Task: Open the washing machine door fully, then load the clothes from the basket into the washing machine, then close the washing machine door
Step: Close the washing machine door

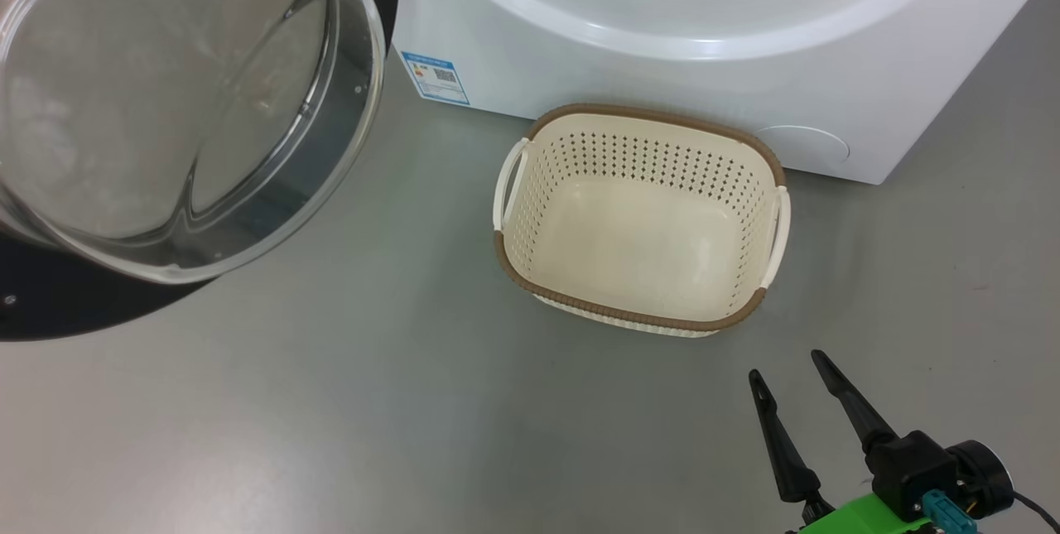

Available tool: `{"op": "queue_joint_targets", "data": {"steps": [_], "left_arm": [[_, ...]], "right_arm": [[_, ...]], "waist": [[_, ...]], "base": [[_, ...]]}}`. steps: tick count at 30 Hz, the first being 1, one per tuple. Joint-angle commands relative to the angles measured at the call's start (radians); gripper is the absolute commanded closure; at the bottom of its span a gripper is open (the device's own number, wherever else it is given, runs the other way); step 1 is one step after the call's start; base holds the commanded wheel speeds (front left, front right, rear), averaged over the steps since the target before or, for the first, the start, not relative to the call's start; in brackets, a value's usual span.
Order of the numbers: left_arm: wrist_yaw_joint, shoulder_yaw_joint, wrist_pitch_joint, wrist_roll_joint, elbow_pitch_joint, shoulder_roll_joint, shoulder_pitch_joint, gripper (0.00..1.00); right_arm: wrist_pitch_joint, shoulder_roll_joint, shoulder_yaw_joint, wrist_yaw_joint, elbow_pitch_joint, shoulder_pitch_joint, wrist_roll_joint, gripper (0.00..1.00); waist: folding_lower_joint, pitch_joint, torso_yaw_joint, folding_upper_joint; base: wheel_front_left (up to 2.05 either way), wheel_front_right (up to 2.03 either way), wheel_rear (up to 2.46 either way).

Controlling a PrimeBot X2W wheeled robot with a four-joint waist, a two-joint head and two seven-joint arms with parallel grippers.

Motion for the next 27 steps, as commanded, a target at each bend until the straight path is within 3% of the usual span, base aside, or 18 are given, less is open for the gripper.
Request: {"op": "queue_joint_targets", "data": {"steps": [1, 27], "left_arm": [[-0.010, 0.002, 0.015, -0.014, -0.032, 0.066, 0.032, 1.00], [-0.010, -0.033, 0.298, -0.114, -0.108, -0.007, 0.076, 1.00]], "right_arm": [[-0.005, 0.001, 0.024, 0.006, -0.026, 0.003, -0.010, 0.00], [-0.005, 0.001, 0.021, 0.006, -0.032, 0.011, -0.033, 0.00]], "waist": [[0.0000, -0.001, -0.001, -0.0001], [0.0000, -0.014, 0.002, -0.0001]], "base": [[0.00, 0.00, 0.00], [0.00, 0.00, 0.00]]}}
